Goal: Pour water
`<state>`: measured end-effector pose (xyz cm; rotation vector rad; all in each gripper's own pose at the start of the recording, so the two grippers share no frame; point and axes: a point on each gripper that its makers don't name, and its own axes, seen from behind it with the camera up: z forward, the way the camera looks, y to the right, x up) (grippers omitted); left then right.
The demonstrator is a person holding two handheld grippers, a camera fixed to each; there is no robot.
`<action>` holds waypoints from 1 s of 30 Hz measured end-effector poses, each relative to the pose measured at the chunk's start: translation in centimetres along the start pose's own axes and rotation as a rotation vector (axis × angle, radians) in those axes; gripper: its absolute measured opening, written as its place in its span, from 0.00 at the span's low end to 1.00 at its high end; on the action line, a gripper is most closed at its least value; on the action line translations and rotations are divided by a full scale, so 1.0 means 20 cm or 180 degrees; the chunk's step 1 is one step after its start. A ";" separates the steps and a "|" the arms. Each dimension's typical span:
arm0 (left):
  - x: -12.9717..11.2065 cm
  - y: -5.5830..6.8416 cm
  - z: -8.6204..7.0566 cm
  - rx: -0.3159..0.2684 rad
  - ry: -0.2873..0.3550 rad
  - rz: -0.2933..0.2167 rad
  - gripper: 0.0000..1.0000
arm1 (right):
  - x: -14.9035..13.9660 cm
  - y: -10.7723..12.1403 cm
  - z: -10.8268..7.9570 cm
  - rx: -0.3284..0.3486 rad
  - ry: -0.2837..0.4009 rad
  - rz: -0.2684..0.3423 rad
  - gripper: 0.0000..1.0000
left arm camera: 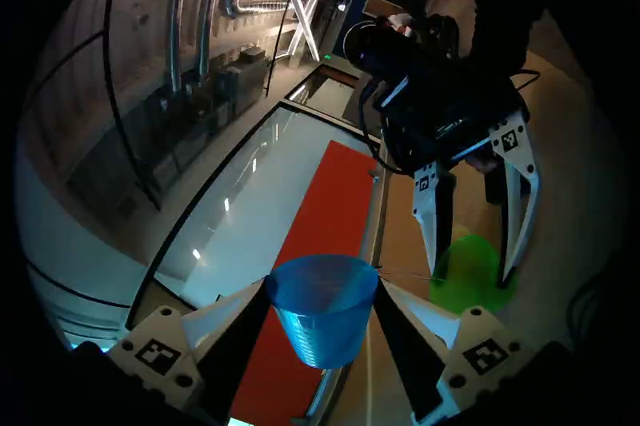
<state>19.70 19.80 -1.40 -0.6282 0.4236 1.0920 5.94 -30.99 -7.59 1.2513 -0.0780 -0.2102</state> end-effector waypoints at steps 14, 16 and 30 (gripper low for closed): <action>0.01 0.01 0.00 -0.0015 0.0014 0.0065 0.86 | 0.00 0.00 0.00 -0.0011 0.0008 -0.0007 0.91; 0.02 0.01 -0.01 -0.0016 0.0017 0.0075 0.86 | -0.01 0.01 0.00 -0.0013 0.0010 -0.0007 0.91; 0.03 0.01 -0.01 -0.0023 0.0040 0.0092 0.86 | 0.00 0.02 0.00 -0.0024 0.0007 -0.0011 0.91</action>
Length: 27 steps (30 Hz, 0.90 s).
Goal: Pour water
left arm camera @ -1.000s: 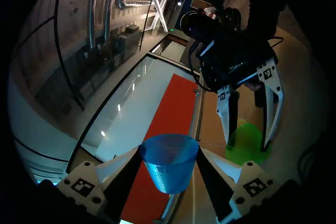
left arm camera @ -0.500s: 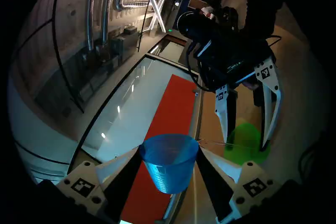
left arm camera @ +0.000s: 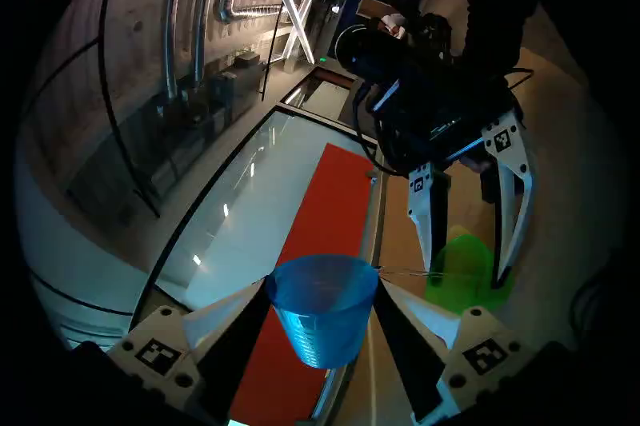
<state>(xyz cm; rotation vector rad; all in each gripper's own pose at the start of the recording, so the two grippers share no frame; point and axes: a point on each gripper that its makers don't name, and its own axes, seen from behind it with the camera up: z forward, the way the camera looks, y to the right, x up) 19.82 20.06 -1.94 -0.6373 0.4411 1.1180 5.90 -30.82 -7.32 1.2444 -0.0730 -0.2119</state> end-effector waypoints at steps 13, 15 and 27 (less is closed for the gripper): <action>0.00 0.01 -0.01 -0.0008 0.0011 0.0021 0.86 | 0.00 0.00 0.00 -0.0002 0.0000 -0.0007 0.91; 0.00 0.01 -0.01 -0.0013 0.0013 0.0021 0.86 | 0.00 0.00 0.00 0.0000 -0.0001 -0.0006 0.91; 0.00 0.02 -0.01 -0.0024 0.0030 0.0053 0.86 | 0.00 0.00 0.01 0.0002 0.0003 -0.0017 0.91</action>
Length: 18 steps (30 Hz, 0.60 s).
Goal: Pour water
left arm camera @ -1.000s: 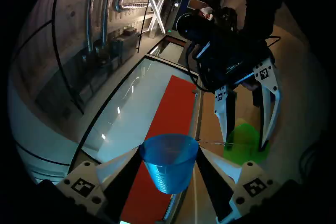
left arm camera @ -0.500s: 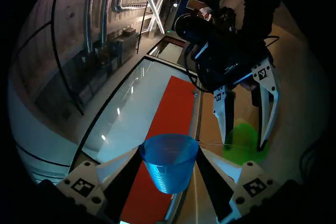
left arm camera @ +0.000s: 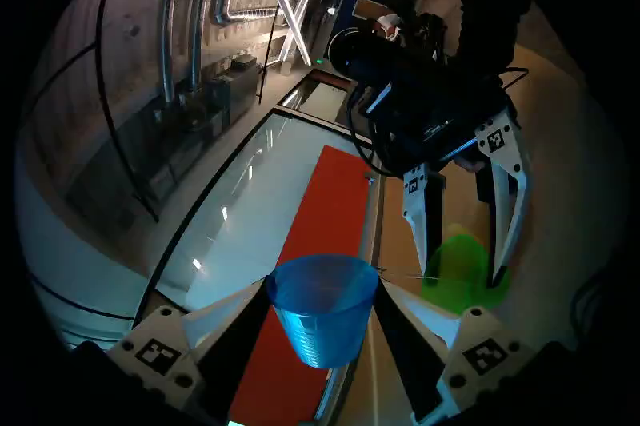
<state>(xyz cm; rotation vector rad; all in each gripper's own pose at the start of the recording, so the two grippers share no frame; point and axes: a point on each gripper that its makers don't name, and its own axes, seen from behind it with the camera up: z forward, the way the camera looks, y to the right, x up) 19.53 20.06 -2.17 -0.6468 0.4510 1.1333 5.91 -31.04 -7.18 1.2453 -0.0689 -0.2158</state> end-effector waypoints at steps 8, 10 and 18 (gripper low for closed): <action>0.01 0.01 -0.01 -0.0010 0.0018 0.0020 0.86 | 0.00 0.00 0.00 0.0000 0.0000 -0.0005 0.91; 0.01 0.01 -0.01 -0.0012 0.0022 0.0022 0.86 | 0.00 0.00 0.00 0.0002 0.0002 -0.0005 0.91; 0.02 0.00 -0.01 -0.0009 0.0030 0.0029 0.86 | 0.00 -0.01 -0.01 0.0010 0.0007 -0.0012 0.91</action>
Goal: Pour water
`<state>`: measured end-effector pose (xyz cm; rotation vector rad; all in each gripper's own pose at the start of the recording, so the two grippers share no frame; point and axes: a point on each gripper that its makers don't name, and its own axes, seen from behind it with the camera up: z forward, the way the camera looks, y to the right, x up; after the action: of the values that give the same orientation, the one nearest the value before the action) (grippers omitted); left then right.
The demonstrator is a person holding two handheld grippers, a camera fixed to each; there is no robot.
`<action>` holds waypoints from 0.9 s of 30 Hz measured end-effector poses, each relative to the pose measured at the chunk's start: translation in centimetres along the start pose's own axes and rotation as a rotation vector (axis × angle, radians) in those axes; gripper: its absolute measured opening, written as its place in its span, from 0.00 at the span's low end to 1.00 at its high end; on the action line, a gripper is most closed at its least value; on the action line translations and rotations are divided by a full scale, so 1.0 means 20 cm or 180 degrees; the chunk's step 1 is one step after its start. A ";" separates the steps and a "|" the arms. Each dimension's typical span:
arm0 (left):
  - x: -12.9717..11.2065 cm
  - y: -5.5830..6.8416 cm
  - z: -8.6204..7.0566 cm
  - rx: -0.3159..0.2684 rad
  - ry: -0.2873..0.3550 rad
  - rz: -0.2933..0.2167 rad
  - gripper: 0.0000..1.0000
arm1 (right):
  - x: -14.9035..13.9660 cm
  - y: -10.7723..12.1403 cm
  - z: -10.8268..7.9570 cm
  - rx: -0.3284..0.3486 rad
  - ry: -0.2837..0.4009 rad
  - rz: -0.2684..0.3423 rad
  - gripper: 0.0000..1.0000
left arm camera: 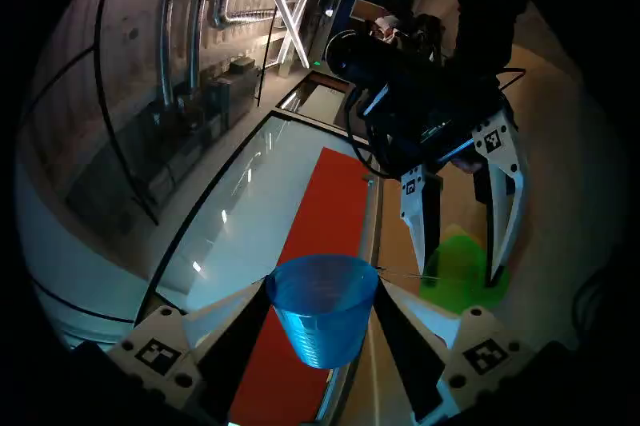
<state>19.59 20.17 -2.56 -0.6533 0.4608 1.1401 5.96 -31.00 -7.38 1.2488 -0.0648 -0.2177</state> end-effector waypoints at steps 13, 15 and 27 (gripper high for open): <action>0.00 0.00 -0.01 -0.0010 0.0021 0.0020 0.86 | 0.01 0.00 0.00 0.0002 0.0016 -0.0007 0.91; 0.00 0.00 -0.01 -0.0012 0.0021 0.0024 0.86 | 0.01 0.00 0.00 0.0001 0.0016 -0.0008 0.91; 0.00 0.01 0.00 -0.0023 0.0023 0.0048 0.86 | 0.01 0.00 0.00 0.0001 0.0030 -0.0014 0.91</action>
<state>19.50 20.25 -2.68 -0.6614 0.4688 1.1546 6.15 -31.03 -7.30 1.2504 -0.0542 -0.2155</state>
